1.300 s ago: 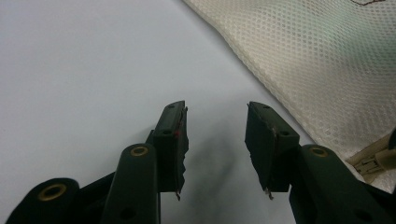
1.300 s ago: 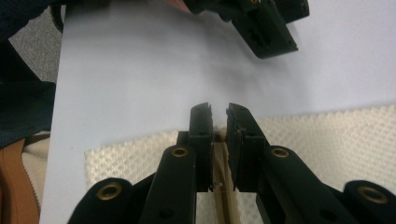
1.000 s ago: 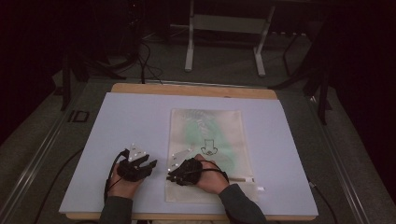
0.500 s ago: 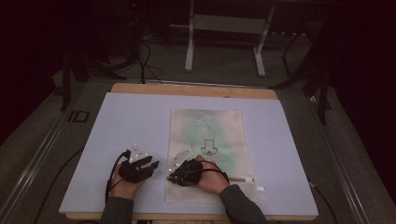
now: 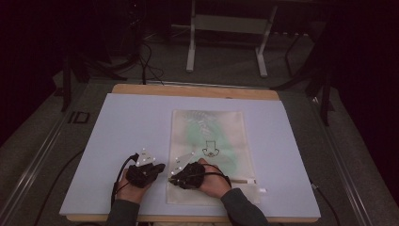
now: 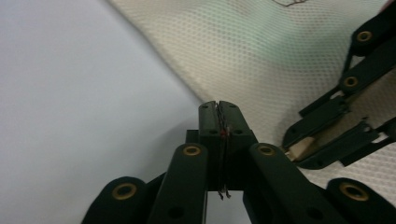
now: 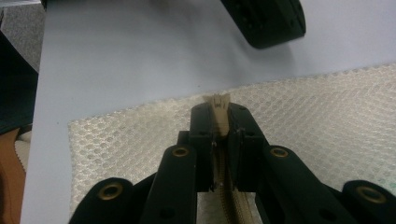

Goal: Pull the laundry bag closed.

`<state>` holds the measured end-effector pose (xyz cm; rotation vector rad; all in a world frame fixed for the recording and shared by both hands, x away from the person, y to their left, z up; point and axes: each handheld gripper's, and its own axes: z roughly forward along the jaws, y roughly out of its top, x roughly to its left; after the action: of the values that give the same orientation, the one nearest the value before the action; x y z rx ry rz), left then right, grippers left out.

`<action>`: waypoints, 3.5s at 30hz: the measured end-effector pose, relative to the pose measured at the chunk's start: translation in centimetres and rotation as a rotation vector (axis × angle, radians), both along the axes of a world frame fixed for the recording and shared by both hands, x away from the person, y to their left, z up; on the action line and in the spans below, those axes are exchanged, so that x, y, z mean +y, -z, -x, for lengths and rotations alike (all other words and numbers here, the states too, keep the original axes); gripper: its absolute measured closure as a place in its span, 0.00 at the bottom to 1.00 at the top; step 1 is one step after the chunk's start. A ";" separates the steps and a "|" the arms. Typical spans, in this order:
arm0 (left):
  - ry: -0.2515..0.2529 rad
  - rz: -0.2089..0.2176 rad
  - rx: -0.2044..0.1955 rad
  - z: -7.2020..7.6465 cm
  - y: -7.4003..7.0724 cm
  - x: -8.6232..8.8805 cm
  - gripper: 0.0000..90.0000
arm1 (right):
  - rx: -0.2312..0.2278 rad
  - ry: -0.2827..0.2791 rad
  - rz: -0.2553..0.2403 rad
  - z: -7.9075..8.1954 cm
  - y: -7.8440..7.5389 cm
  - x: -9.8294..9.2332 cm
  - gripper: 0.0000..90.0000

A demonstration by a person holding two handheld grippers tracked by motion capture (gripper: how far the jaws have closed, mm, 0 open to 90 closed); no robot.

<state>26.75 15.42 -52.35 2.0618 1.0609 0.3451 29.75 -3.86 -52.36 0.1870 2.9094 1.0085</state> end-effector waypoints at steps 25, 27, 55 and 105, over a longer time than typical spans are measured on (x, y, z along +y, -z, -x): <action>0.052 0.016 0.038 -0.4 0.7 -1.9 0.99 | -0.014 0.007 -0.022 0.2 0.2 -0.2 0.91; 0.054 0.004 0.042 -0.4 0.8 -2.0 0.99 | -0.012 0.011 -0.024 0.2 0.2 -0.2 0.91; 0.064 -0.044 0.075 -0.5 0.9 -2.3 1.00 | 0.003 0.022 -0.027 0.1 0.1 -1.0 0.92; 0.067 -0.057 0.071 -0.4 0.8 -2.4 1.00 | -0.052 0.011 0.089 0.7 -0.7 -4.3 0.92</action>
<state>27.16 13.02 -53.18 2.1693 1.0323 0.2736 29.01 -8.18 -51.67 0.1688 2.8951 0.8668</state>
